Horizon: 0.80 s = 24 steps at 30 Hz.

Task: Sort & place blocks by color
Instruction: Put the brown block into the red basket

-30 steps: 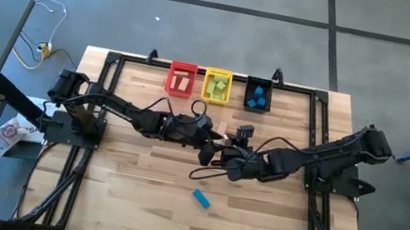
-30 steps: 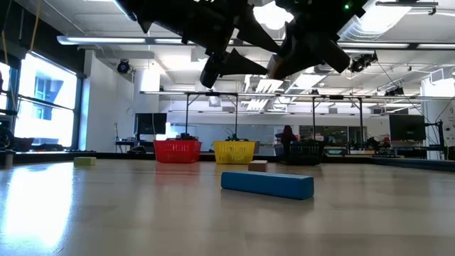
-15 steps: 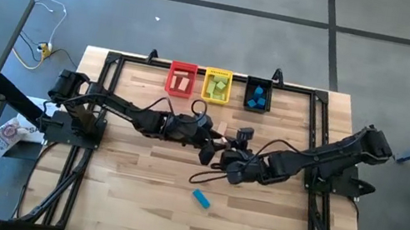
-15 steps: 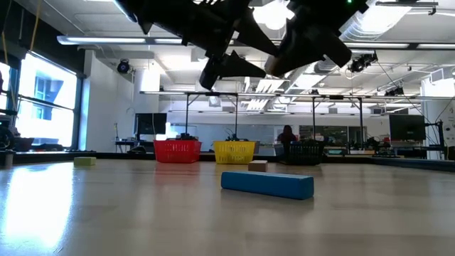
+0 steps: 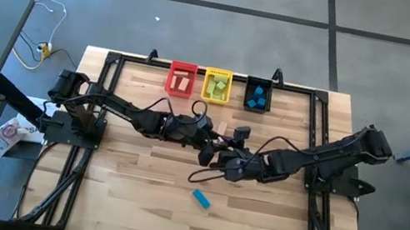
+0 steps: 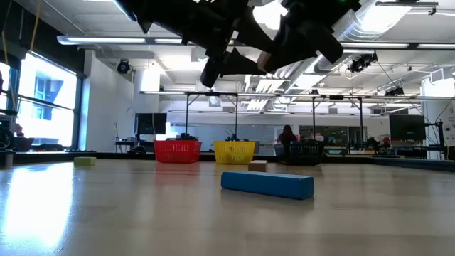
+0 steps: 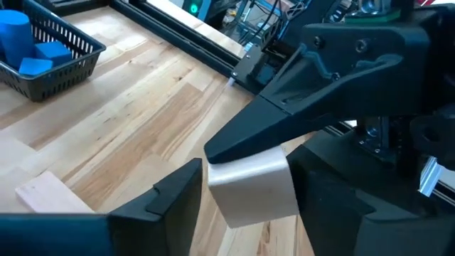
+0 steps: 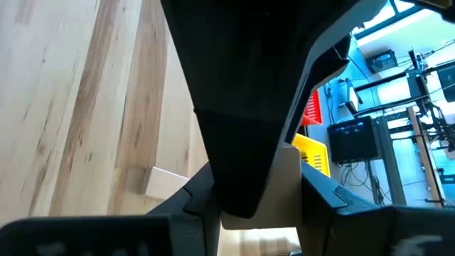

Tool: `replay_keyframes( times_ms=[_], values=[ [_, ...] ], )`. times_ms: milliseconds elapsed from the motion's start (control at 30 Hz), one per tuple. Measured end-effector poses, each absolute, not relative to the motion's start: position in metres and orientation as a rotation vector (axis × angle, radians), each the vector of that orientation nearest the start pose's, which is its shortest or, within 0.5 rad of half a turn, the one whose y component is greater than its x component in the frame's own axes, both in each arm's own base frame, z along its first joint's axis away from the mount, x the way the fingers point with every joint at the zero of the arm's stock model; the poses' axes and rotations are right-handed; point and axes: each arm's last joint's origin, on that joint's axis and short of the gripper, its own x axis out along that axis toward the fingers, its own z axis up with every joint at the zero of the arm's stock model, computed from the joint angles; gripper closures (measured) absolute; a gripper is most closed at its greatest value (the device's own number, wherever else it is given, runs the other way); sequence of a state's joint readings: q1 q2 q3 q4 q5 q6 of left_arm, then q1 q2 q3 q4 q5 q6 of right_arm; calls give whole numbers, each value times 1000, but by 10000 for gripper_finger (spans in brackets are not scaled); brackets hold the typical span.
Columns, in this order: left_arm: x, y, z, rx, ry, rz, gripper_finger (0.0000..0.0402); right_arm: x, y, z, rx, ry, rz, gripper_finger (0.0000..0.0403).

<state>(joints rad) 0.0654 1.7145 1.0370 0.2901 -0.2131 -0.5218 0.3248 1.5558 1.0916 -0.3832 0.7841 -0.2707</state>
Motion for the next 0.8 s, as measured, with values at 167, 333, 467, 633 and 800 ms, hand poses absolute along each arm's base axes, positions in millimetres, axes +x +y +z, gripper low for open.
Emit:
replay_keyframes(
  times_ms=[167, 333, 467, 633, 800],
  values=[
    [374, 31, 223, -460, 306, 362, 259, 310, 81, 245, -717, 794, -340, 298],
    [374, 32, 223, -433, 306, 362, 282, 311, 76, 245, -722, 804, -364, 293],
    [373, 32, 221, -346, 348, 364, 284, 313, 73, 245, -691, 804, -337, 245],
    [368, 41, 213, -257, 424, 463, 292, 315, 68, 245, -666, 803, -349, 196],
    [360, 59, 206, -232, 500, 589, 293, 316, 62, 245, -661, 811, -371, 184]
  ],
)
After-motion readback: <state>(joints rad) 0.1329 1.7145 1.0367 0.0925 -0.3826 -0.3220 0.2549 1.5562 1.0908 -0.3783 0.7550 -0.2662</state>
